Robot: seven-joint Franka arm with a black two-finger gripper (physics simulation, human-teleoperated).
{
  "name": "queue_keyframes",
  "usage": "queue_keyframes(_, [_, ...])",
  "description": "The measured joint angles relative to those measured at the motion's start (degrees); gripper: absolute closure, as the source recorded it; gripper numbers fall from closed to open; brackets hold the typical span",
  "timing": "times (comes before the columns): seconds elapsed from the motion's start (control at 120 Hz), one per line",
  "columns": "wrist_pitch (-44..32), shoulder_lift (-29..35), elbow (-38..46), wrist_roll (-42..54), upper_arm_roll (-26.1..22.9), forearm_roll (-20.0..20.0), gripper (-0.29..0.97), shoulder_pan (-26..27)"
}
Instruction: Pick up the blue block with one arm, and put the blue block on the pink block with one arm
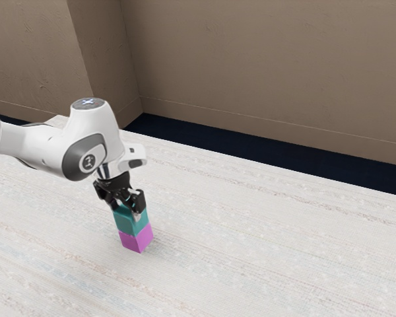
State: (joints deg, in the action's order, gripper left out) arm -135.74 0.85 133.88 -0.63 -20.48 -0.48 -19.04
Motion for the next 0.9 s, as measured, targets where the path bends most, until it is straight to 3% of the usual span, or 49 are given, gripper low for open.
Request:
queue_keyframes(0.317, [0.12, 0.88, 0.00, 1.50, 0.01, -0.29, 0.04, -0.39])
queue_keyframes(0.442, [1.77, 5.96, -0.87, 1.98, 0.17, -0.37, 0.02, -0.01])
queue_keyframes(0.508, [7.95, 10.91, -7.96, 2.72, 1.68, -0.69, 0.02, 0.39])
queue_keyframes(0.575, [15.75, 12.69, -16.75, 4.89, 6.69, -1.52, 0.01, 0.48])
queue_keyframes(0.717, [29.01, 15.36, -24.93, 9.63, 18.79, -0.87, 0.01, 0.13])
queue_keyframes(0.9, [42.60, 14.92, -32.30, 15.00, 21.10, 1.77, 0.00, 0.21])
